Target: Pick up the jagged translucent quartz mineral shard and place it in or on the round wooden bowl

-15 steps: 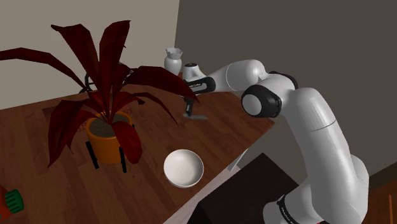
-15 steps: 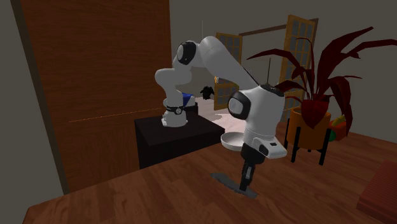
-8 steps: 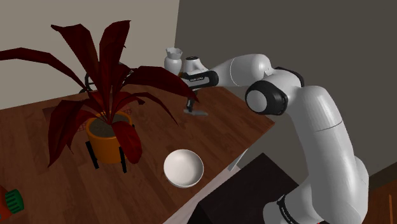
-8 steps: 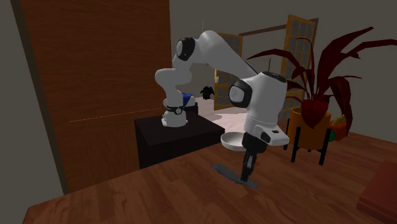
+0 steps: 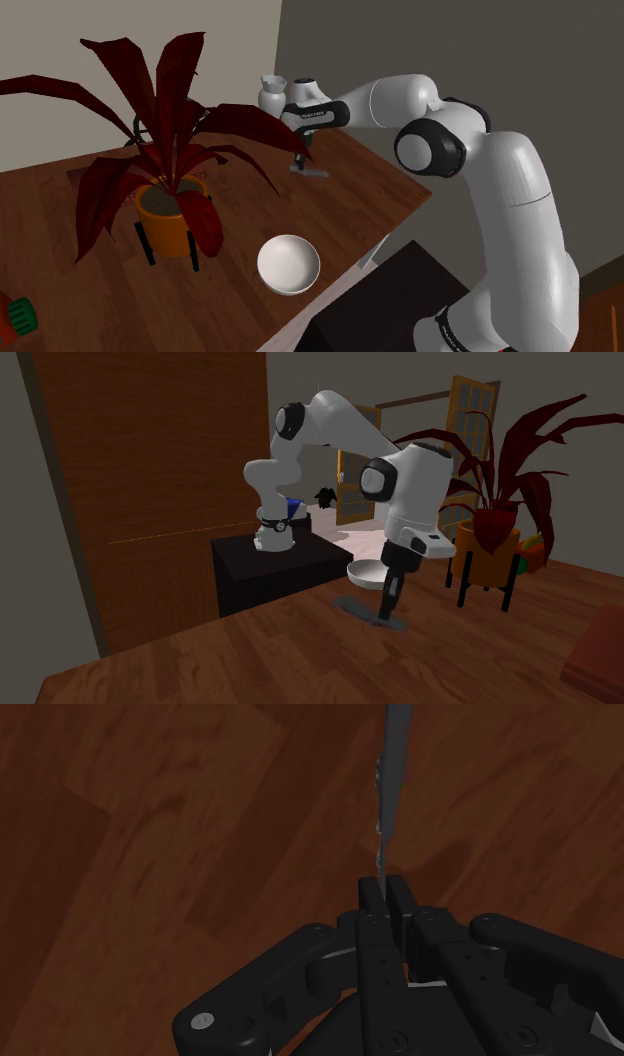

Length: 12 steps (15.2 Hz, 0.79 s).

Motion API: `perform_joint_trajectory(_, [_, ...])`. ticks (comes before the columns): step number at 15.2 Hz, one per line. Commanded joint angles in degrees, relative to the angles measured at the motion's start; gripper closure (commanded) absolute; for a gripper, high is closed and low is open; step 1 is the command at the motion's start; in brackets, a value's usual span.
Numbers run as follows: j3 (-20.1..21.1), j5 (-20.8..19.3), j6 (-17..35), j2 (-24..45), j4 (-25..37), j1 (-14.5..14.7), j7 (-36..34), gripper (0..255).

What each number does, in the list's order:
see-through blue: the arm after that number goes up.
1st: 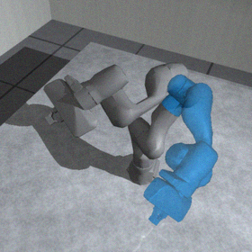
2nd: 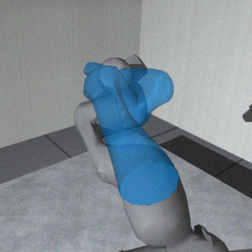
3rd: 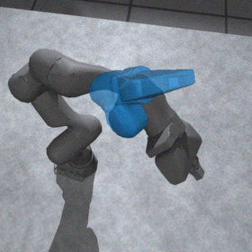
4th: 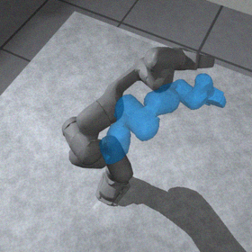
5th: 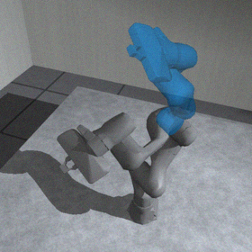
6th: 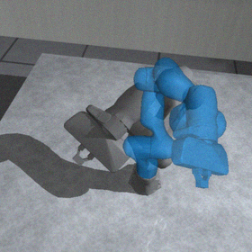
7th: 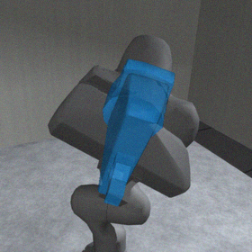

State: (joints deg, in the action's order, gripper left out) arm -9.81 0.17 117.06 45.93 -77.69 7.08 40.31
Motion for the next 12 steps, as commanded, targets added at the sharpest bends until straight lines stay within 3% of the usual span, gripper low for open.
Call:
perform_joint_trajectory(1, [0.0,-0.3,1.7,-2.9,-4.8,1.4,-1.2,255])
perform_joint_trajectory(12, [1.1,-2.4,11.4,-19.2,-31.6,11.2,-12.0,255])
